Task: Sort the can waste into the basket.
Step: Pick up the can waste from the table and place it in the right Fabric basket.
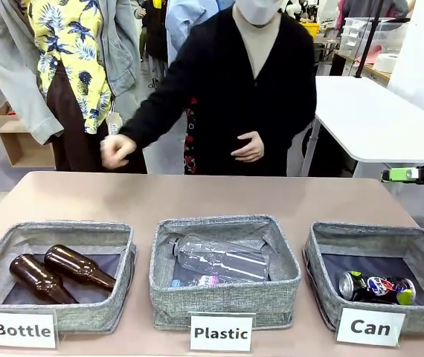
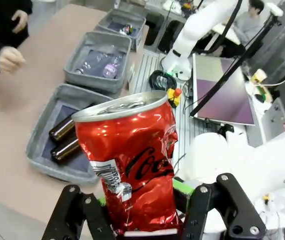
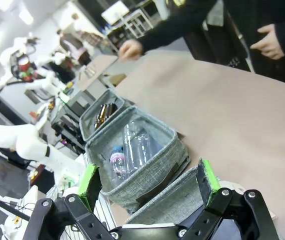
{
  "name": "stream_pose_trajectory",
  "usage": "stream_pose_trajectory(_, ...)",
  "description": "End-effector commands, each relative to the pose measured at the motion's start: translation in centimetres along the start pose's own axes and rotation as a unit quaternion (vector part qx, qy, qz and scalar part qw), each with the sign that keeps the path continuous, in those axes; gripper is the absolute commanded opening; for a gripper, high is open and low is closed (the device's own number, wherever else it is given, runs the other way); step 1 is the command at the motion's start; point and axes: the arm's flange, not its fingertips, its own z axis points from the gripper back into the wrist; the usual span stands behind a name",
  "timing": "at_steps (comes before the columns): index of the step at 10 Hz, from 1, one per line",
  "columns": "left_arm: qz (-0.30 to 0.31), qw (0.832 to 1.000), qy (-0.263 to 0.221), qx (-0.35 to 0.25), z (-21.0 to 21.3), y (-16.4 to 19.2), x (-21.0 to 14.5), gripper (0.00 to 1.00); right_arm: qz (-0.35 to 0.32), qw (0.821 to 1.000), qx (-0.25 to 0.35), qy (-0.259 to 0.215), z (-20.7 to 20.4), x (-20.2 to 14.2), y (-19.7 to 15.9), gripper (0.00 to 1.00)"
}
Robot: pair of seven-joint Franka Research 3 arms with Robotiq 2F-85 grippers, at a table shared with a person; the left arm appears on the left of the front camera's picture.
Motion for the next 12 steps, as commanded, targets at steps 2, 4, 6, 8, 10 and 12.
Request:
stream_pose_trajectory(2, 0.013, 0.997, 0.065, 0.026, -5.8, 0.5, 5.0, 0.00, -0.005, 1.000, -0.001, 0.005, 0.2, 0.5, 0.1, 1.00)
stream_pose_trajectory(4, 0.013, 0.988, 0.139, 0.059, -15.7, 2.3, 11.3, 0.00, -0.005, 1.000, -0.001, 0.005, 0.2, 0.5, 0.1, 1.00)
stream_pose_trajectory(6, -0.027, 0.978, 0.185, 0.097, -26.2, 5.4, 16.4, 0.00, 0.000, 1.000, 0.000, 0.000, 0.0, 0.0, 0.0, 1.00)
stream_pose_trajectory(8, -0.099, 0.976, 0.167, 0.103, -38.4, 7.6, 21.8, 0.00, -0.005, 0.996, -0.067, 0.056, 8.5, 1.4, 6.1, 1.00)
stream_pose_trajectory(10, -0.115, 0.975, 0.141, 0.124, -50.5, 7.2, 25.7, 0.00, -0.043, 0.981, -0.155, 0.105, 15.5, 0.3, 8.6, 1.00)
stream_pose_trajectory(12, -0.119, 0.973, 0.127, 0.152, -62.0, 5.5, 28.7, 0.00, -0.060, 0.971, -0.200, 0.115, 22.2, -2.2, 10.4, 1.00)
